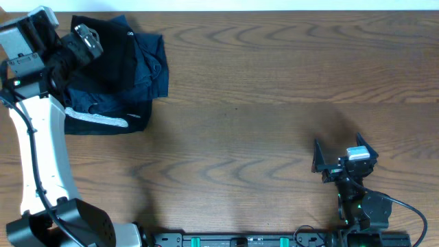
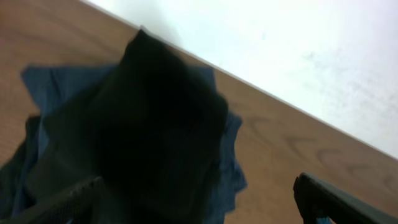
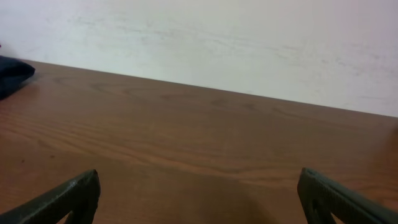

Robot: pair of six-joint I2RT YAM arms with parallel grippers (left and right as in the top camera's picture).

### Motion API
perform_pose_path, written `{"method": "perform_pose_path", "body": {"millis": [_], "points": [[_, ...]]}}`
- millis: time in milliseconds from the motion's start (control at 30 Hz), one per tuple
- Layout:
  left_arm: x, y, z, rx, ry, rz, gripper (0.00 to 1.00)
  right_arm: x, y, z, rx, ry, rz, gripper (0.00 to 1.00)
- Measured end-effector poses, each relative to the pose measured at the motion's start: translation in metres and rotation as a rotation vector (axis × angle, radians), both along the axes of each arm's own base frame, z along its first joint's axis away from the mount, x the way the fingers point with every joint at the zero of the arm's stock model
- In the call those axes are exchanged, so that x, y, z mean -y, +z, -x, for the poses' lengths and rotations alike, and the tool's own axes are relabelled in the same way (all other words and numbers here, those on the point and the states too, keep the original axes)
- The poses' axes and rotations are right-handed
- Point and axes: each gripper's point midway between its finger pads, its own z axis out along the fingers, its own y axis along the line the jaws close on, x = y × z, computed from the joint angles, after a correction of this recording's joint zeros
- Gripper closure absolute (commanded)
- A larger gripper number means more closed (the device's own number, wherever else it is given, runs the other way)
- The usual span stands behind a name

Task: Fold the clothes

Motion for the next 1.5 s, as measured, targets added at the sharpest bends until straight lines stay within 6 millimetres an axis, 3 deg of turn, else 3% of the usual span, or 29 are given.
{"method": "perform_pose_path", "body": {"millis": [67,133,433,600,700,867,1033,1233,1500], "points": [[0.005,-0.001,0.011,-0.033,-0.003,0.012,0.02,0.000,0.000,0.000,0.000,0.000,0.000,0.01],[0.013,0.011,0.024,-0.030,-0.009,0.011,0.02,0.000,0.000,0.000,0.000,0.000,0.000,0.01],[0.072,0.132,0.103,0.265,-0.096,-0.083,0.02,0.000,0.000,0.000,0.000,0.000,0.000,0.01],[0.097,0.155,0.133,0.335,-0.147,-0.096,0.02,0.000,0.000,0.000,0.000,0.000,0.000,0.01],[0.111,0.158,0.151,0.368,-0.183,-0.098,0.02,0.000,0.000,0.000,0.000,0.000,0.000,0.01],[0.127,0.135,0.181,0.372,-0.222,-0.091,0.02,0.000,0.000,0.000,0.000,0.000,0.000,0.01],[0.130,0.080,0.196,0.314,-0.229,-0.076,0.02,0.000,0.000,0.000,0.000,0.000,0.000,0.01],[0.129,0.002,0.188,0.295,-0.229,-0.071,0.02,0.000,0.000,0.000,-0.001,0.000,0.000,0.01],[0.119,-0.066,0.179,0.410,-0.176,-0.125,0.02,0.000,0.000,0.000,0.000,0.001,0.000,0.01]]}}
